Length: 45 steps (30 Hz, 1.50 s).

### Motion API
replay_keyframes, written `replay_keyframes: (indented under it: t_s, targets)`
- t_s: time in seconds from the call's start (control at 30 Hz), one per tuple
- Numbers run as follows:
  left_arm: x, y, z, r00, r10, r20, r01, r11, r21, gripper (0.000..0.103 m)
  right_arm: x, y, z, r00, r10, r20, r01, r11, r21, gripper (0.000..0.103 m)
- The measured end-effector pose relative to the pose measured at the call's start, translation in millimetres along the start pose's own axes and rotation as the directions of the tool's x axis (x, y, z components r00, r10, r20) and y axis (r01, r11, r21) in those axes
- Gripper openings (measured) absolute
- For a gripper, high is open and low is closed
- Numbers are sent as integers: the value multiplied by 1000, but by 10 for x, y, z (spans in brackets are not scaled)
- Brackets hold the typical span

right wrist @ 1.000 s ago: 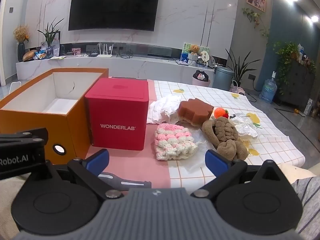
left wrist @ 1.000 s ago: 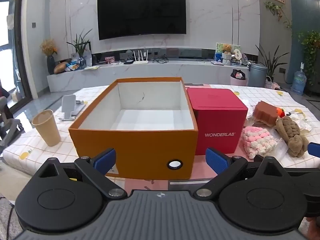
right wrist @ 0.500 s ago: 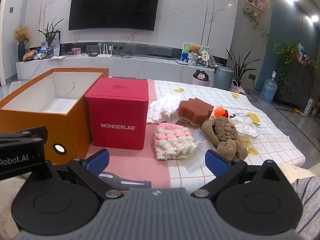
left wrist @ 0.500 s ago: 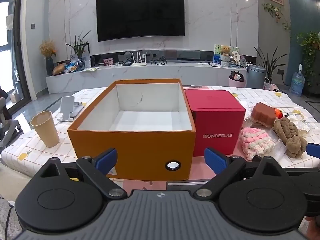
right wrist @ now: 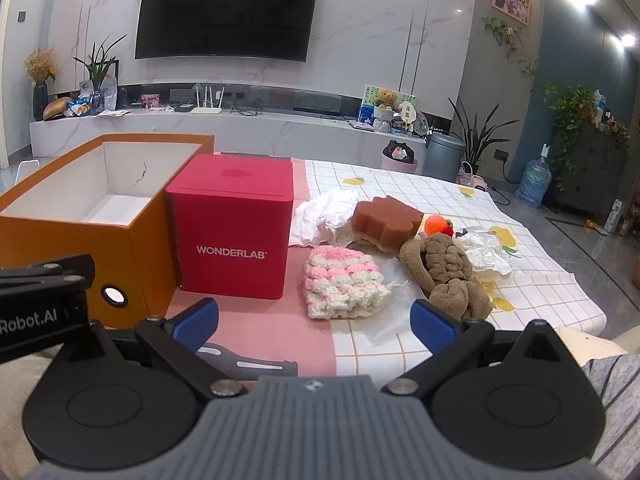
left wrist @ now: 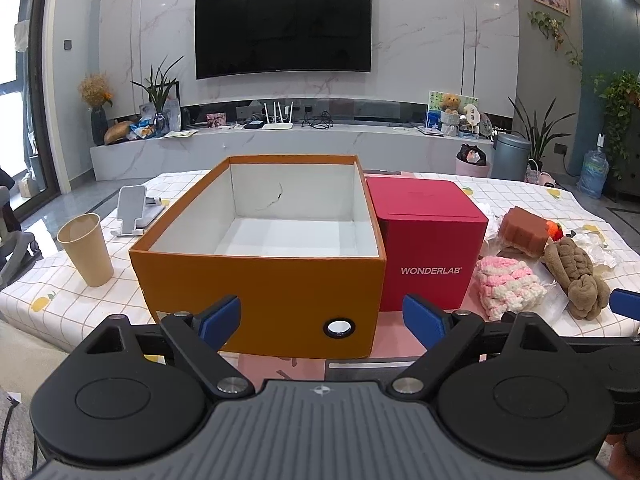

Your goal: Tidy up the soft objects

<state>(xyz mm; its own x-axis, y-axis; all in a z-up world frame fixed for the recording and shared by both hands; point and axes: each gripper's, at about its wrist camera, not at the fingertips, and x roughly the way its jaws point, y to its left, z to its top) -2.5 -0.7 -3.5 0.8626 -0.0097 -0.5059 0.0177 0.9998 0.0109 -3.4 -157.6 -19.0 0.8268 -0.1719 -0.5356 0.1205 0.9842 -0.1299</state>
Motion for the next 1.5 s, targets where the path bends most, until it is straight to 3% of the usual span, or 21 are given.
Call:
replay_keyframes:
  t_s: [0.23,1.5]
  targets:
    - [-4,-38,-39,998,58,36,-60,997,47,103,35,24,-5,1000,20,-13,-21,1000,-16,100]
    - [39,-37,-56,999,50,8,-50,998,42,103,54,50,-27,999,26,-28,-27,999,-30,100]
